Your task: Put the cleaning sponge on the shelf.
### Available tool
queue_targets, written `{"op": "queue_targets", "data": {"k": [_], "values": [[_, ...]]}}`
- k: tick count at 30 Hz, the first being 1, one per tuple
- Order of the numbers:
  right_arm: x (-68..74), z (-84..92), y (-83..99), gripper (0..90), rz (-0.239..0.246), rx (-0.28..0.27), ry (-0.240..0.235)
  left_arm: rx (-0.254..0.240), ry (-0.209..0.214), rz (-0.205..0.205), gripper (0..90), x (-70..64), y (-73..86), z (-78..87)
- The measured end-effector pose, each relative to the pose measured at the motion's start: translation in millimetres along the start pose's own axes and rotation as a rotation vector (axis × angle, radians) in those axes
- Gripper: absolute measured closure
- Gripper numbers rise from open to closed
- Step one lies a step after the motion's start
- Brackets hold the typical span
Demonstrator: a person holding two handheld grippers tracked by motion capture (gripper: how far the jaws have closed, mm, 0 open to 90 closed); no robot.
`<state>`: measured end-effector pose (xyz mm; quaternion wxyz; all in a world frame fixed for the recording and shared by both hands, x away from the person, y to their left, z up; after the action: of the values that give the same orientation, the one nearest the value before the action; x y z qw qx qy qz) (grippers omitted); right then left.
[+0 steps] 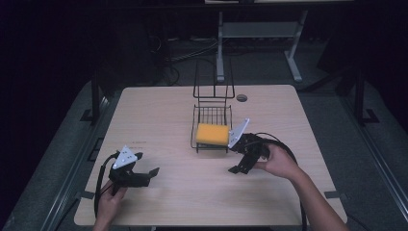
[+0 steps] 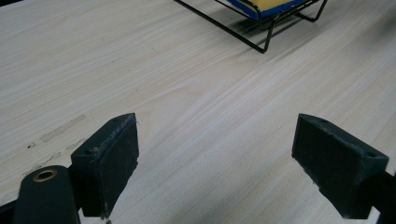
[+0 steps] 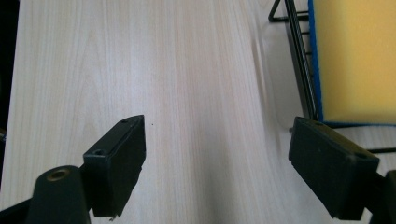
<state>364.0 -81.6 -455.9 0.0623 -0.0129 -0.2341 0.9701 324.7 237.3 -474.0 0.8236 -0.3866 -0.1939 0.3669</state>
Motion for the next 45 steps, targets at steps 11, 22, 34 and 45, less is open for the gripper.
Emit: {"op": "queue_targets", "data": {"k": [11,22,34,45], "values": [[3.3,4.1,14.8,18.5,-0.024,-0.002,0.013,0.0,0.0,-0.002,14.2,-0.2,0.1,-0.1],[5.0,7.8,31.5,18.3,-0.055,-0.003,0.033,0.0,-0.001,-0.001,14.2,-0.8,0.1,-0.3],[8.9,9.3,51.4,17.9,-0.093,-0.007,0.042,0.004,0.0,-0.009,14.2,-1.7,0.3,-0.5],[14.1,10.4,68.2,17.9,-0.122,-0.005,0.05,0.007,-0.001,-0.014,14.2,-2.3,0.6,-0.8]]}}
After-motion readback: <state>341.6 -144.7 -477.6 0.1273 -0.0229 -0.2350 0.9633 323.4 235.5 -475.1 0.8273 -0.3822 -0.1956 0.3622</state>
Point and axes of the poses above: each handheld gripper's, and its own axes: z roughly backward along the jaws, y roughly out of its underside, x roughly to its left, the point moved 7 cm from there along -z, roughly forward along the jaws, and after that the axes turned 3 degrees about x, right-handed, at the moved point
